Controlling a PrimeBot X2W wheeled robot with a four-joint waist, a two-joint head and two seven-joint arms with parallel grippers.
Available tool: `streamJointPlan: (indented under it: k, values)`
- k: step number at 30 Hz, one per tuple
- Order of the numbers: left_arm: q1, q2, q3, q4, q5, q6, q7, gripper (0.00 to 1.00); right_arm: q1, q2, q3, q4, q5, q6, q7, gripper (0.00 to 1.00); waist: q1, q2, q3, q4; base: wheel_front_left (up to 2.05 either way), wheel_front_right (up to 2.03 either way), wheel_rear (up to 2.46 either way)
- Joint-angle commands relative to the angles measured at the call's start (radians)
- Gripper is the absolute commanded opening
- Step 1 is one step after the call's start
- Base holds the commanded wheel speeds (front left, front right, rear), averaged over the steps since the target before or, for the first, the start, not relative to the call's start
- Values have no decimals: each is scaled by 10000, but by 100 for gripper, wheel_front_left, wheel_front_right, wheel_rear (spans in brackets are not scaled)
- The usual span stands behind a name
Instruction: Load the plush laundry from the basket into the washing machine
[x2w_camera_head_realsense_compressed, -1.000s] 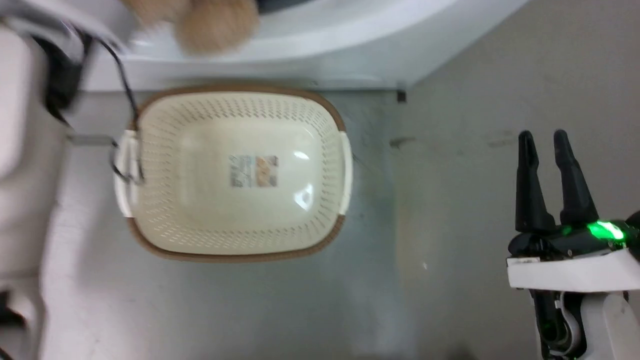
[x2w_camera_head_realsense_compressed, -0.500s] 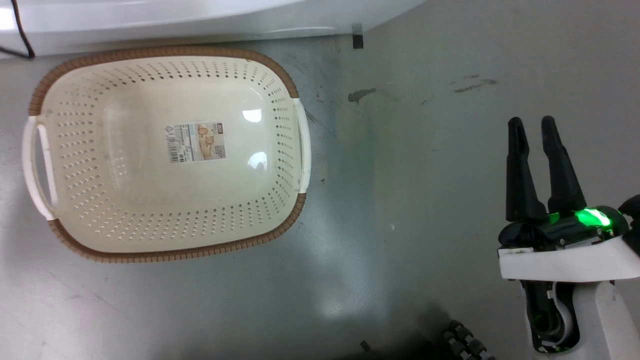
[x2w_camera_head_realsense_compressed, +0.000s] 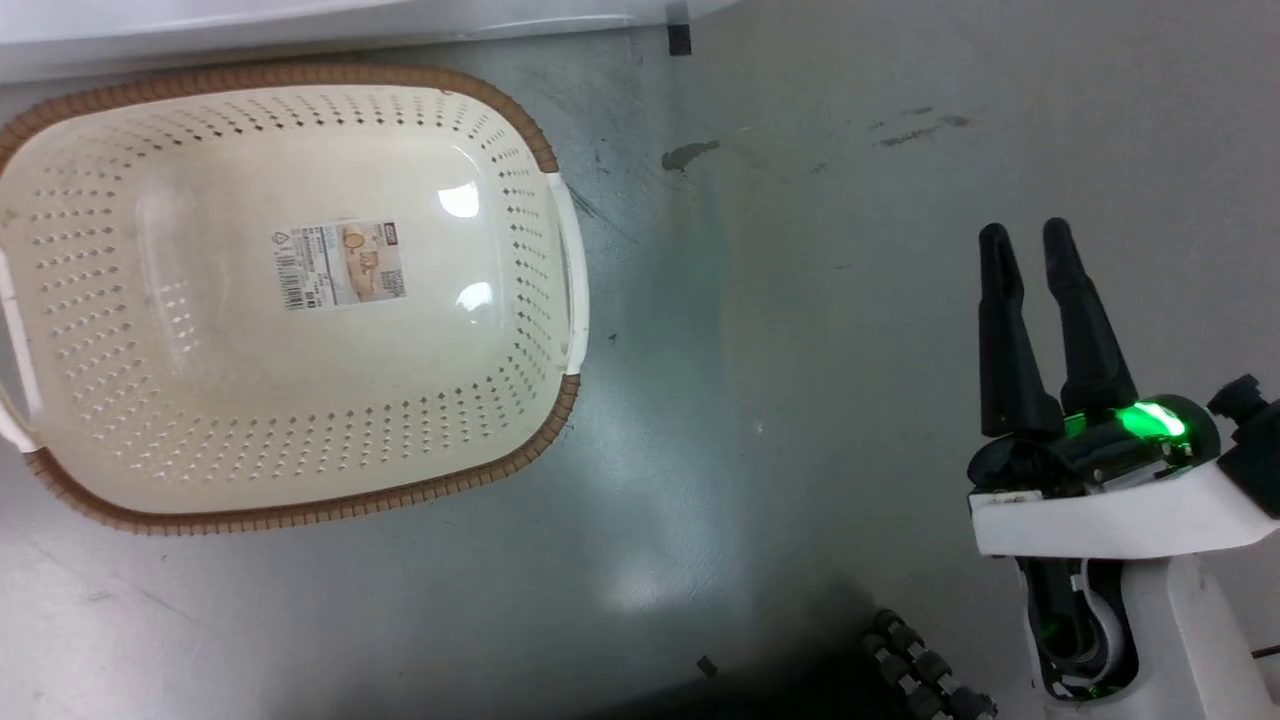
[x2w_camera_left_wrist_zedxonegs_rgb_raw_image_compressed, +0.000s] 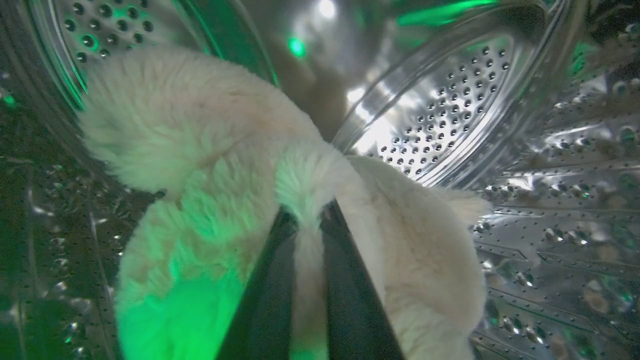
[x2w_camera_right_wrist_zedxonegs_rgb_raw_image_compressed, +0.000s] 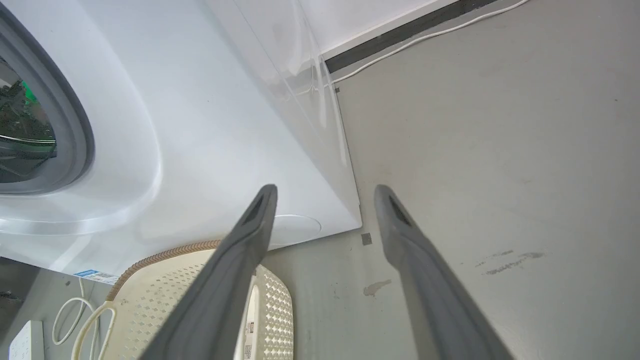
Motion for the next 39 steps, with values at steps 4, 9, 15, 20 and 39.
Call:
streamJointPlan:
  k: [4, 9, 15, 20, 39]
  values:
    - [-432, -74, -150, 515, 92, -11, -29, 0, -92, 7, 82, -38, 153, 8, -44, 100, -1, -1, 124, -76, 0, 0, 0]
    - [-461, -191, -441, 1231, 127, -120, 350, 45, -140, 7, 82, -35, 220, 8, -44, 100, -1, -1, 191, -66, 0, 0, 0]
    - [-479, -265, -653, 1595, 202, -161, -66, 100, -221, 7, -86, -18, 190, 8, -44, 100, -1, -1, 110, 67, 0, 0, 0]
    - [-154, -454, -842, 1815, 159, -248, -425, 100, -311, 7, -373, 22, 60, 8, -44, 100, -1, -1, -246, 381, 0, 0, 0]
    - [3888, -1398, -1356, 928, -289, -396, -840, 100, 459, 7, -1033, 290, -905, 8, -44, 100, -1, -1, -3514, 1956, 0, 0, 0]
